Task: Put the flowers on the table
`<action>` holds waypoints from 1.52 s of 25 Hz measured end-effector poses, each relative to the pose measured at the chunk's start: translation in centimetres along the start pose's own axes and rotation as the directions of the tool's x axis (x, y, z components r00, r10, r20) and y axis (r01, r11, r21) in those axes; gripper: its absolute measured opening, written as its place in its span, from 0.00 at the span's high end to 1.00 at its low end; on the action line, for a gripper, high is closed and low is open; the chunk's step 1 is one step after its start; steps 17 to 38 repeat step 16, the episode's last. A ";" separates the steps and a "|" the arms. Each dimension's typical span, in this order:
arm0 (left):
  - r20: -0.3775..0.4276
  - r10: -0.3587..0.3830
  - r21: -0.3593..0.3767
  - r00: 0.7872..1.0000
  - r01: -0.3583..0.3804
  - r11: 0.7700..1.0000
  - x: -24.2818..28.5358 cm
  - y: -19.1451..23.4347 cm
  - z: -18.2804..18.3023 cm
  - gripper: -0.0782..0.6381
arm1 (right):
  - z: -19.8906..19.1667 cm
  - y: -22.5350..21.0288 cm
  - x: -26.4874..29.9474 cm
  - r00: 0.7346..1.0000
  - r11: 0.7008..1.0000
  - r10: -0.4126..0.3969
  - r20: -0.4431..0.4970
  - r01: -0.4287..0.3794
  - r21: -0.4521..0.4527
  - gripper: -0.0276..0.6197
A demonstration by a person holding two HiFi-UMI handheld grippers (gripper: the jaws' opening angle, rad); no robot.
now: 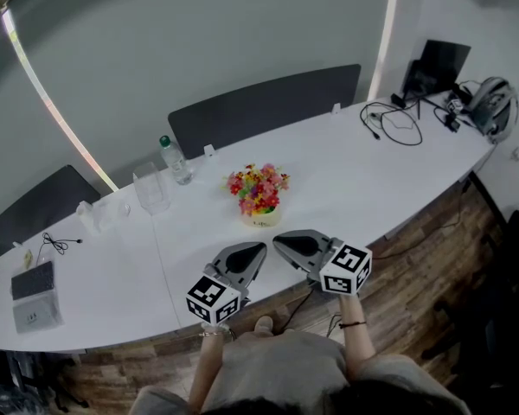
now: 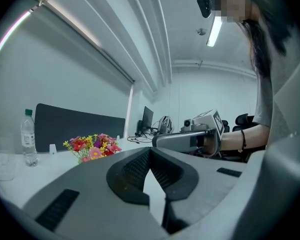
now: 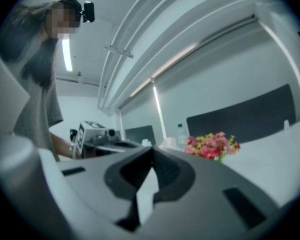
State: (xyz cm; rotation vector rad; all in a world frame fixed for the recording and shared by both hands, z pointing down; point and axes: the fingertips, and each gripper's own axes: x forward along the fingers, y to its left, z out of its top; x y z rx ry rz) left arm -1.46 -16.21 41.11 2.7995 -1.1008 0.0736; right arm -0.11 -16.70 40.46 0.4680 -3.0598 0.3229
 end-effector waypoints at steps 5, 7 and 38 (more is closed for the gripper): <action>0.011 0.002 0.015 1.000 -0.003 1.000 0.0 0.4 0.6 0.87 | 0.6 -0.1 0.3 1.000 1.000 0.007 0.013 -0.007 -0.018 0.92; 0.014 0.001 0.021 1.000 -0.001 1.000 0.1 0.5 0.8 0.87 | 0.8 -0.2 0.4 1.000 1.000 0.008 0.017 -0.008 -0.024 0.92; 0.007 -0.016 0.021 1.000 0.015 1.000 0.4 0.5 0.9 0.87 | 0.9 -0.5 0.6 1.000 1.000 0.006 0.018 -0.005 -0.022 0.92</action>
